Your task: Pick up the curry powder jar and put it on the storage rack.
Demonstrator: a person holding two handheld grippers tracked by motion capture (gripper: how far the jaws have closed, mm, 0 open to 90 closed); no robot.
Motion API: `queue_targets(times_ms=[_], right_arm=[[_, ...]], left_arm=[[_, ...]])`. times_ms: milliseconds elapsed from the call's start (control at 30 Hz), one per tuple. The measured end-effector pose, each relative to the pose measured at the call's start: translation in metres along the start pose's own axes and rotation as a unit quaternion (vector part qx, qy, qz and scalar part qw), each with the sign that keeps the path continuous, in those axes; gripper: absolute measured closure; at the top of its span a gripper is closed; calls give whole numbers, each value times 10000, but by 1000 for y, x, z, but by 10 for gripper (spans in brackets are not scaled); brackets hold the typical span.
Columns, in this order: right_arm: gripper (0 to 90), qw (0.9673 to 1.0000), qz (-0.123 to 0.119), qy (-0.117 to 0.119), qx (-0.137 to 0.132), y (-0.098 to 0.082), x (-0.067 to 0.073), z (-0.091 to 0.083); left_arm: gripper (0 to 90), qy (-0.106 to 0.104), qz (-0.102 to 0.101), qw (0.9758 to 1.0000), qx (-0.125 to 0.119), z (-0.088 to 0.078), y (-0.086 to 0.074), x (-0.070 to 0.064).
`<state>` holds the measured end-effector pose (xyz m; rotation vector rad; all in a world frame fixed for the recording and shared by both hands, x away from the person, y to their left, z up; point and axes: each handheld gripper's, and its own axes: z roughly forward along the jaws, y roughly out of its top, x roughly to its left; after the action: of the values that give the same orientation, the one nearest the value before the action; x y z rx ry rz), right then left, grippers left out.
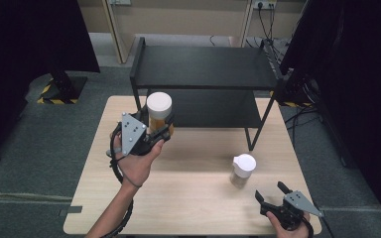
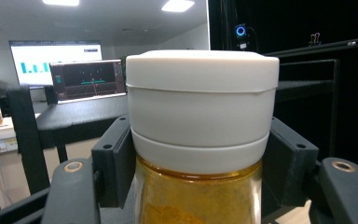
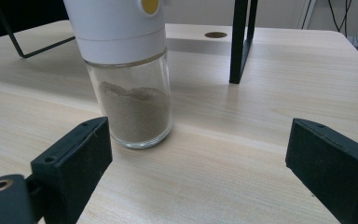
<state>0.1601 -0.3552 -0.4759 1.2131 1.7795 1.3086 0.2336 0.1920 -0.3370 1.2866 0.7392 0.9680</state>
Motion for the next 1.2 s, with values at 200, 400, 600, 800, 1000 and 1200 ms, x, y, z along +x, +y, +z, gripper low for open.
queue_targets(times_ms=[200,400,600,800,1000,1200], right_arm=[[71,10000,11,1,-3,0,0,0],[70,10000,14,-2,-3,0,0,0],[70,10000,31,-4,4,0,0,0],[70,10000,35,-1,7,0,0,0],[69,10000,34,-3,13,0,0,0],[70,10000,32,-2,12,0,0,0]], left_arm=[[349,7,-17,10000,-52,2,8,-1],[348,14,-75,9999,-107,5,16,0],[349,62,-67,9998,-171,5,24,1],[349,117,-70,9997,-202,6,28,3],[348,134,-96,9997,-205,9,36,5],[348,150,-105,9996,-225,12,43,7]])
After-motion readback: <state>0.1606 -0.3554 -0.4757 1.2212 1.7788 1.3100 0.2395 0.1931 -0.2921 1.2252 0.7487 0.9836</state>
